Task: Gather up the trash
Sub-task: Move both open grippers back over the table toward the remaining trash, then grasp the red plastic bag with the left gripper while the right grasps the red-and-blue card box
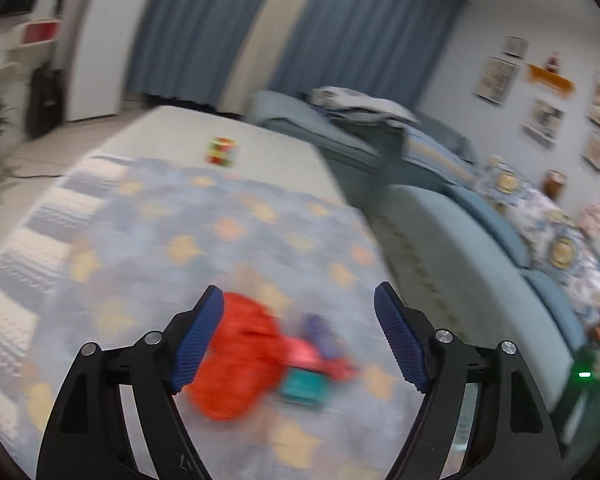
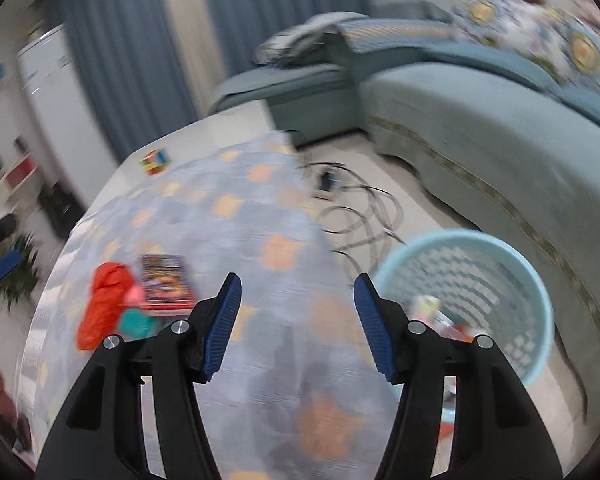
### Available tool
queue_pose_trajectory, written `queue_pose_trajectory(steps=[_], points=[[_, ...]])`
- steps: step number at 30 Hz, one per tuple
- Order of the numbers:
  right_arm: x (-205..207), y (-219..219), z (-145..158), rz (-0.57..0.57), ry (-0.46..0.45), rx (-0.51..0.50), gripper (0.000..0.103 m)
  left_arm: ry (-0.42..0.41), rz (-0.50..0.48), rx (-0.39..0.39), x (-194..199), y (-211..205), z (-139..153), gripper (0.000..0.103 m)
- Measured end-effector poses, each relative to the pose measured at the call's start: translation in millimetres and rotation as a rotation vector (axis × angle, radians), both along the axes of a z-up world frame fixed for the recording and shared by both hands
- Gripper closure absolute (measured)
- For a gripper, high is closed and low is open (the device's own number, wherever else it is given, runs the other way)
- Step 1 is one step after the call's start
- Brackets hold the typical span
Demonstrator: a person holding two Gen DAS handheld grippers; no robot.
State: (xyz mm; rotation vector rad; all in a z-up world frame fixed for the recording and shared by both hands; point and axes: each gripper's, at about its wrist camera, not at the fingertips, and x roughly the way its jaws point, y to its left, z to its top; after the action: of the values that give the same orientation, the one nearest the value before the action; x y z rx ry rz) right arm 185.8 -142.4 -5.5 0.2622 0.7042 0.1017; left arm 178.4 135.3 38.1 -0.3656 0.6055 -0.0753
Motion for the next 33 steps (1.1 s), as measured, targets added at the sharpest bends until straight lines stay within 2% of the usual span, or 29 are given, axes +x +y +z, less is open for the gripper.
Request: queue_pose_trajectory(steps=[3, 5, 8, 12, 15, 19, 21, 26, 29, 31, 33], points=[[16.5, 37.3, 5.1, 0.116, -0.033, 0.004, 0.039, 0.052, 0.032, -0.017, 12.2, 19.3, -18.4, 0.027], [29.3, 58.2, 2.8, 0.175, -0.043, -0.002, 0.038, 0.089, 0.034, -0.023, 20.3, 22.7, -35.7, 0.027], [44.2, 80.2, -6.1, 0.233, -0.062, -0.010, 0.037, 0.129, 0.023, 0.014, 29.9, 17.0, -58.8, 0.026], [63.4, 99.9, -28.7, 0.270, -0.032, -0.013, 0.034, 0.150, 0.010, -0.022, 35.7, 16.4, -82.8, 0.026], [78.9, 106.4, -46.0, 0.282, 0.022, 0.020, 0.034, 0.180, 0.042, 0.025, 42.2, 15.6, -93.3, 0.026], [89.4, 114.1, -55.4, 0.291, 0.054, 0.022, 0.033, 0.202, 0.046, -0.024, 46.1, 22.1, -103.9, 0.026], [95.6, 116.5, -61.0, 0.283, 0.082, 0.010, 0.029, 0.213, 0.045, -0.026, 49.4, 20.5, -107.8, 0.026], [111.6, 115.7, -75.9, 0.285, 0.180, 0.034, 0.028, 0.240, 0.037, -0.063, 52.8, 21.0, -117.6, 0.026], [115.1, 114.0, -79.9, 0.300, 0.202, 0.062, 0.029, 0.251, 0.028, -0.050, 54.2, 16.3, -120.8, 0.026], [113.5, 114.6, -78.7, 0.307, 0.190, 0.064, 0.037, 0.259, 0.021, -0.035, 55.2, 13.2, -122.0, 0.028], [110.3, 117.0, -76.1, 0.305, 0.173, 0.045, 0.041, 0.268, 0.022, -0.033, 55.8, 11.7, -123.5, 0.033]])
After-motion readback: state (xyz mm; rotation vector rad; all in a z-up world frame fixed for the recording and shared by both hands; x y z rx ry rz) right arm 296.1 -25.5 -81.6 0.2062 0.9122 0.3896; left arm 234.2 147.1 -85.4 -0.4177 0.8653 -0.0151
